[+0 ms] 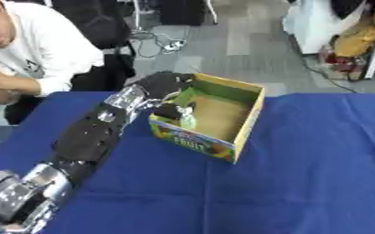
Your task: Pick up objects on the table and place them in the box.
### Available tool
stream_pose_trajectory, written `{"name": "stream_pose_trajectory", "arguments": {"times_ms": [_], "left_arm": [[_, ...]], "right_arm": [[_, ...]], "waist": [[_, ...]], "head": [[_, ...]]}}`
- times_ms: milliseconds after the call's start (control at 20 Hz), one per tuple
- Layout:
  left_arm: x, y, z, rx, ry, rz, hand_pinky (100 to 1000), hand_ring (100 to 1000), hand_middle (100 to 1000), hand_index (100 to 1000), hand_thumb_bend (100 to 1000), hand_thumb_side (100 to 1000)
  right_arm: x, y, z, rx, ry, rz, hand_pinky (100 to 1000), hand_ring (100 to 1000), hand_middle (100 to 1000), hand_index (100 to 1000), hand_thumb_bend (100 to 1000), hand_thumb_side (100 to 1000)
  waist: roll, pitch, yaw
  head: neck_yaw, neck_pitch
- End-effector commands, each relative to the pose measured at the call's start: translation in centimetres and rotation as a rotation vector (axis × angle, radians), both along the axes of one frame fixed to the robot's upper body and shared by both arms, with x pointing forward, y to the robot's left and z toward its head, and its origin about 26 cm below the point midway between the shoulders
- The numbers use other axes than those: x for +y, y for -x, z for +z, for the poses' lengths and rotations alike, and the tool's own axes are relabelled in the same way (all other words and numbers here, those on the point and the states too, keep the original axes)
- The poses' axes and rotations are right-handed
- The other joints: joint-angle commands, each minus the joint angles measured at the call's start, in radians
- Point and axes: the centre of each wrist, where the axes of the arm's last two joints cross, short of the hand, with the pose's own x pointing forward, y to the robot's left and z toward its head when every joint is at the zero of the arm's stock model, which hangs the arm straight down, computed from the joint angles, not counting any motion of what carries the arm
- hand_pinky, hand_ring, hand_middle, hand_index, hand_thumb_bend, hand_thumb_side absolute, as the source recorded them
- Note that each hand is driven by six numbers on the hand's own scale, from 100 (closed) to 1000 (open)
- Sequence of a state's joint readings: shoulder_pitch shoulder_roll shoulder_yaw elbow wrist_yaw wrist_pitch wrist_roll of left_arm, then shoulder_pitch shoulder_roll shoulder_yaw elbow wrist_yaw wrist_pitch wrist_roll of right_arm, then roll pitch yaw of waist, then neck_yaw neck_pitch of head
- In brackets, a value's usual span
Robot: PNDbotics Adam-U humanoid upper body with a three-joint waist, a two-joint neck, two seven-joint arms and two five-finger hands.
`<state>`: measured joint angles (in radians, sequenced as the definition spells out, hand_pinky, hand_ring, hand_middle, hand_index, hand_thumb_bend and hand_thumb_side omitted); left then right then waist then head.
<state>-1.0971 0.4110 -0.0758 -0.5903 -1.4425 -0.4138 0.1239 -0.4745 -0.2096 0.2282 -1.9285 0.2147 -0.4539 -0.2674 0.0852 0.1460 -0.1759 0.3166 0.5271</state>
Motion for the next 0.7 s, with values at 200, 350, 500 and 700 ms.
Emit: {"name": "stream_pose_trajectory", "arguments": {"times_ms": [200,350,500,700], "left_arm": [[2.5,2.5,3.2,-0.202,0.173,-0.139,1000,1000,1000,1000,349,1000],[2.8,5.7,3.5,-0.251,0.246,-0.268,1000,1000,1000,1000,354,1000],[2.2,8.9,3.3,-0.254,0.314,-0.353,1000,972,1000,1000,355,1000],[0.3,12.9,1.6,-0.224,0.444,-0.435,1000,940,994,995,347,1000]], "right_arm": [[-0.9,-0.1,0.2,-0.011,0.024,-0.03,169,259,356,449,100,878],[-1.4,-0.4,-0.2,0.002,0.045,-0.052,166,257,356,449,100,879],[-1.5,-0.7,-0.5,0.01,0.056,-0.064,164,255,356,449,100,880],[-1.6,-1.0,-0.9,0.02,0.065,-0.074,162,254,355,449,100,880]], "waist": [[0.006,-0.026,0.04],[0.008,-0.031,0.072],[-0.001,-0.035,0.097],[-0.015,-0.042,0.133]], "head": [[-0.046,0.007],[-0.103,-0.004],[-0.151,-0.023],[-0.191,-0.029]]}}
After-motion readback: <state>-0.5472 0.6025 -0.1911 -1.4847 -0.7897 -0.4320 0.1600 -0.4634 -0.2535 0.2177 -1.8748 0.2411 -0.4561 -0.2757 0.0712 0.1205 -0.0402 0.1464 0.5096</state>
